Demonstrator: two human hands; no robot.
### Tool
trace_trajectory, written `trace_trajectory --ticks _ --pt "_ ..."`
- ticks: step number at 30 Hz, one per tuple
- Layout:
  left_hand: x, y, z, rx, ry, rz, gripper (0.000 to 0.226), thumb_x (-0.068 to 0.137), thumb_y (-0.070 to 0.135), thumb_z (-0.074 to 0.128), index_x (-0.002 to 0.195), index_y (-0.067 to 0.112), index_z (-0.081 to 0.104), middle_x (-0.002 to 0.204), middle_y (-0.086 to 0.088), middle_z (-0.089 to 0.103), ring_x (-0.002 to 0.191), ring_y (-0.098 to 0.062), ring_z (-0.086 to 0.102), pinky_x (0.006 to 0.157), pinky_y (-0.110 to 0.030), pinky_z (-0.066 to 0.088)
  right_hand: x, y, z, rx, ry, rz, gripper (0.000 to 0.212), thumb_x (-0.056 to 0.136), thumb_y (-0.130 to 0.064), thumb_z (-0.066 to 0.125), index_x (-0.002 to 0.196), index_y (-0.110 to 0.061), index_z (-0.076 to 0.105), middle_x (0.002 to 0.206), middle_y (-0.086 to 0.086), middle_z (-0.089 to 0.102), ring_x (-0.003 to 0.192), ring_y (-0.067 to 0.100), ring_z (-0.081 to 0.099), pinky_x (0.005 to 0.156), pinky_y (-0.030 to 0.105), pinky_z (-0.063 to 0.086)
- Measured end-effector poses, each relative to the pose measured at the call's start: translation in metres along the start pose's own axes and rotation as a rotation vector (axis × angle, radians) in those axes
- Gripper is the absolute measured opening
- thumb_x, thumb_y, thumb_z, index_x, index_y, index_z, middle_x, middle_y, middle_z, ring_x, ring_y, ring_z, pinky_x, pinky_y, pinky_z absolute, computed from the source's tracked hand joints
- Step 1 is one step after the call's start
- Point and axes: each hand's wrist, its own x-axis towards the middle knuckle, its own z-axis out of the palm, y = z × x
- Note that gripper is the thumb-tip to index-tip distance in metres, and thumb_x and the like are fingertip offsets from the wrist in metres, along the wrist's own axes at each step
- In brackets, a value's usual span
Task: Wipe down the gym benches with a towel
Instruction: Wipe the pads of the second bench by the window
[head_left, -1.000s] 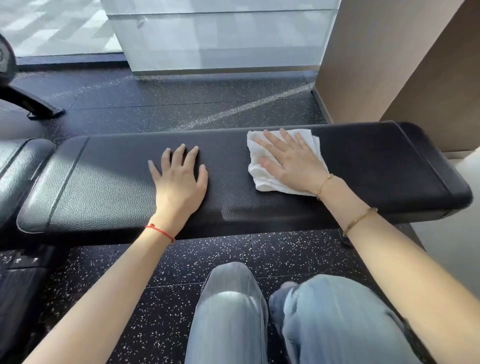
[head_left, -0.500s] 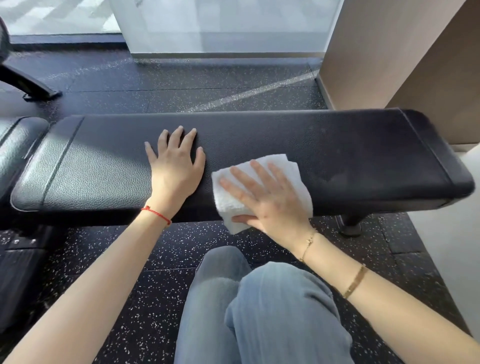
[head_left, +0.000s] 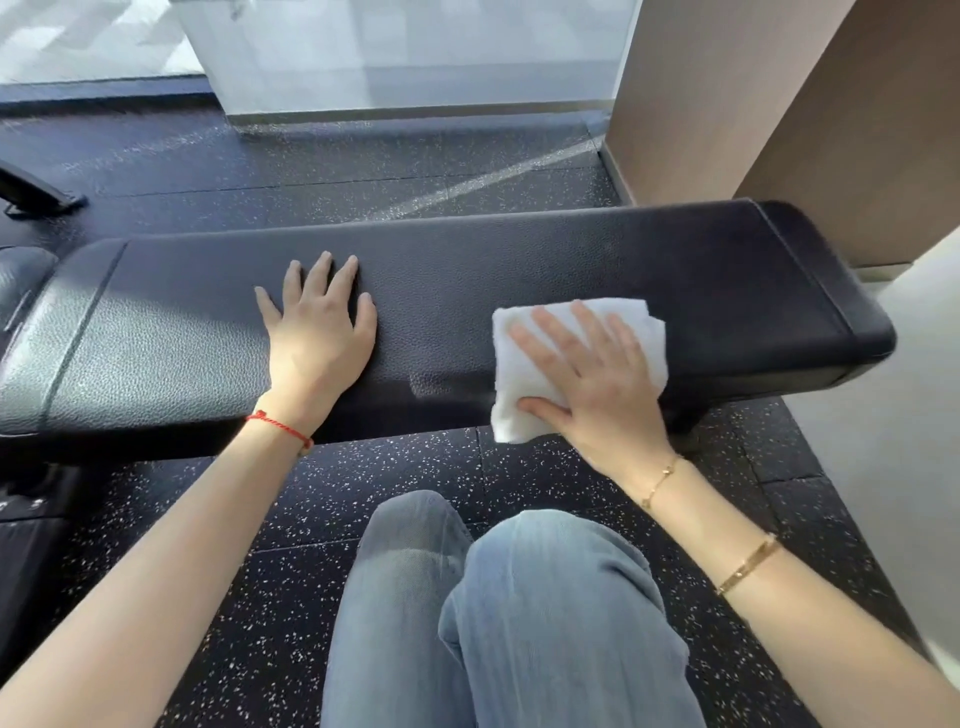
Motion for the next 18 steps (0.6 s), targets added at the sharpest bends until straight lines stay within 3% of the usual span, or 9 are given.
trace_trajectory --ticks 3,6,13,18 --pt "-0.002 0.006 0.000 -0.016 0.000 -0.005 0.048 0.102 0.034 0.036 0.149 0.022 0.039 0.159 -0.005 0.032 0.149 -0.032 0.017 0.119 -0.064 0.007 0.010 -0.025 0.007 -0.013 -0.040 -0.088 0.070 0.093 -0.065 0.040 0.153 -0.031 0.032 0.157 -0.002 0.037 0.144 0.035 0.033 0.117 0.055 0.024" --pt "-0.007 0.024 0.003 -0.028 -0.011 0.031 0.048 0.101 0.031 0.038 0.148 0.021 0.040 0.158 -0.007 0.034 0.148 -0.034 0.019 0.119 -0.063 0.009 0.002 -0.011 0.006 0.018 -0.004 -0.040 0.064 0.096 -0.063 0.038 0.152 -0.032 0.034 0.156 -0.002 0.040 0.144 0.032 0.035 0.117 0.052 0.027" --pt "-0.009 0.075 0.018 -0.049 -0.036 0.100 0.049 0.101 0.032 0.039 0.148 0.021 0.039 0.158 -0.006 0.034 0.149 -0.032 0.019 0.119 -0.063 0.009 -0.022 0.077 -0.008 0.131 0.070 0.422 0.051 0.104 -0.050 0.031 0.149 -0.029 0.040 0.152 -0.002 0.046 0.142 0.028 0.037 0.118 0.045 0.023" --pt "-0.002 0.096 0.025 -0.047 -0.040 0.118 0.049 0.101 0.033 0.038 0.148 0.021 0.040 0.158 -0.006 0.034 0.149 -0.032 0.019 0.119 -0.063 0.010 0.021 0.140 -0.002 0.131 -0.200 0.632 0.054 0.101 -0.056 0.022 0.153 -0.042 0.023 0.162 -0.011 0.024 0.150 0.025 0.018 0.121 0.043 0.012"
